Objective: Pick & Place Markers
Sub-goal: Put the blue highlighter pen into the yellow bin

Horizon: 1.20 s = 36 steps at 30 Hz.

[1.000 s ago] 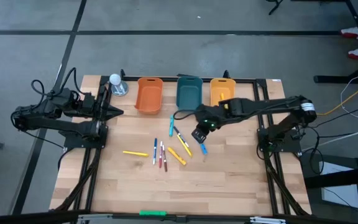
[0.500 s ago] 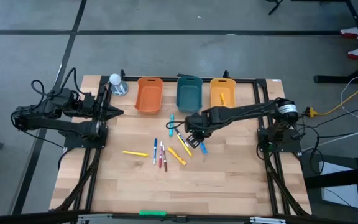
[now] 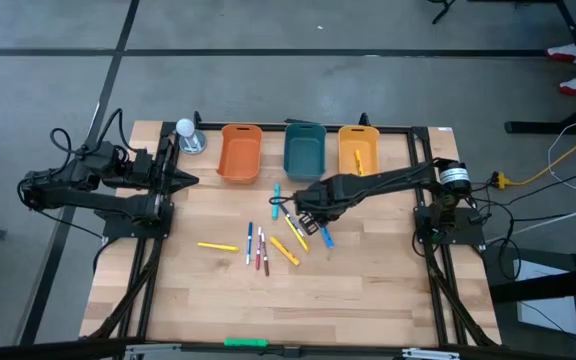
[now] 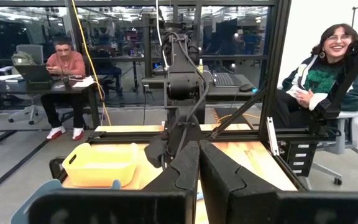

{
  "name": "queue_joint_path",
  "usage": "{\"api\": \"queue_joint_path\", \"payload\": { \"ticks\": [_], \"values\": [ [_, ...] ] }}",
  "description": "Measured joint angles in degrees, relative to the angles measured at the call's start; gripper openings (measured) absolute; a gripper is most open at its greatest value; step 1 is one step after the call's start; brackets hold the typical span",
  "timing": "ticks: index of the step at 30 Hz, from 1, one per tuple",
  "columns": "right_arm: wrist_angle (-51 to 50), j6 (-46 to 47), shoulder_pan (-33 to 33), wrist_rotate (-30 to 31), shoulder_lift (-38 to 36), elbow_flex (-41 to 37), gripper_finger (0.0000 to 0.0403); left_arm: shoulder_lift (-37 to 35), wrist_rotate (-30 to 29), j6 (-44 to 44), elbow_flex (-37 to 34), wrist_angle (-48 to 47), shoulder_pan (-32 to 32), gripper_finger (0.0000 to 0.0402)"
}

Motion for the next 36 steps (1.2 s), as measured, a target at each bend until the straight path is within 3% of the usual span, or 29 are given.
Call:
{"api": "queue_joint_path", "payload": {
  "ticks": [19,30,36],
  "values": [
    [4.93,-0.20,-0.24,-2.99,0.33,-3.68,0.0124,0.00,0.01,0.00,0.00,-0.02,0.00,0.0012],
    [4.75,-0.20,-0.41,-1.00,0.96,-3.68,0.0220,0.02,0.01,0.00,0.00,0.00,0.00,0.0009],
    [4.97,-1.18,-1.00,-1.50,3.24,-3.68,0.0237,0.00,-0.01,0.00,0.00,-0.02,0.00,0.0013]
  ]
}}
